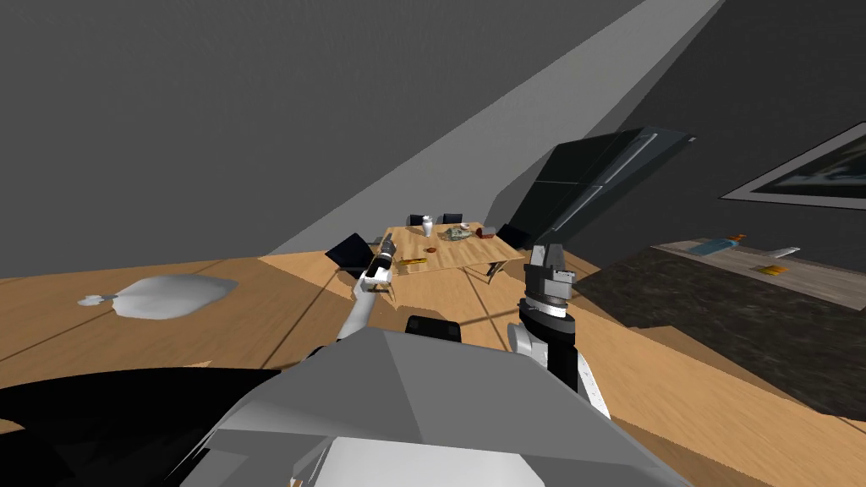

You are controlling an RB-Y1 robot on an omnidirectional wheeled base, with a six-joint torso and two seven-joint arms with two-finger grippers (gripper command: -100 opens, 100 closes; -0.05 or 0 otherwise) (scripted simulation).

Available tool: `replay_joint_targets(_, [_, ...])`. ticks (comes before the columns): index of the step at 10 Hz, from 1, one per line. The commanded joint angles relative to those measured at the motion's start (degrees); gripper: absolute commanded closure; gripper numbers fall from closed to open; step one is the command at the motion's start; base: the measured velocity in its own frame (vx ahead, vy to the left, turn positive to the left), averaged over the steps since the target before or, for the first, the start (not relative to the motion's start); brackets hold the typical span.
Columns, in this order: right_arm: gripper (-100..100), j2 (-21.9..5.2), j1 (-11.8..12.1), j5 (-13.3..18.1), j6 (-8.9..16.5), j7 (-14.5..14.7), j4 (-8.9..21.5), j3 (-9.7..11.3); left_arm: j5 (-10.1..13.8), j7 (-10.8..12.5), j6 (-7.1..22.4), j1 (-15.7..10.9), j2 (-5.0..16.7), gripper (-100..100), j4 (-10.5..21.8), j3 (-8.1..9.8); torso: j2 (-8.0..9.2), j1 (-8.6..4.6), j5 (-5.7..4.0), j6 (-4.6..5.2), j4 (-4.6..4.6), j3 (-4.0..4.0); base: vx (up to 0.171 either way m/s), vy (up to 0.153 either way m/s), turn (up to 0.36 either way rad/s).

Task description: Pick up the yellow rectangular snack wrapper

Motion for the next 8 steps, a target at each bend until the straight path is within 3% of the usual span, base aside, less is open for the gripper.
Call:
replay_joint_targets(1, [0,0.0,0.0,0.0,0.0,0.0,0.0,0.0,0.2,0.9,2.9,-2.4,0.2,-100,2.9,0.57,0.0,0.0,0.0,0.0,0.0,0.0,0.015,-0.038,-0.089])
replay_joint_targets(2, [0,0.0,0.0,0.0,0.0,0.0,0.0,0.0,0.2,0.9,3.7,-2.4,0.2,-100,4.0,0.57,-0.02,0.0,0.0,0.02,0.0,-0.01,0.018,-0.03,-0.055])
replay_joint_targets(5, [0,0.0,0.0,0.0,0.0,0.0,0.0,0.0,0.3,2.3,8.6,-7.1,0.7,-100,9.0,1.62,-0.05,0.02,0.0,0.0,-0.01,-0.03,0.023,-0.036,-0.068])
replay_joint_targets(6, [0,0.0,0.0,0.0,0.0,0.0,0.0,0.0,0.3,2.3,9.9,-7.1,0.7,-100,10.9,1.62,-0.06,0.0,0.0,0.02,-0.01,-0.03,0.022,-0.032,-0.052])
replay_joint_targets(7, [0,0.0,0.0,0.0,0.0,0.0,0.0,0.0,0.2,3.0,11.4,-9.5,0.9,-100,13.0,2.11,-0.04,0.03,0.0,-0.01,-0.01,-0.03,0.036,-0.031,-0.082])
replay_joint_targets(8, [0,0.0,0.0,0.0,0.0,0.0,0.0,0.0,0.2,3.0,13.1,-9.5,0.9,-100,14.5,2.11,-0.08,0.02,0.0,0.01,-0.01,-0.04,0.031,-0.022,-0.039])
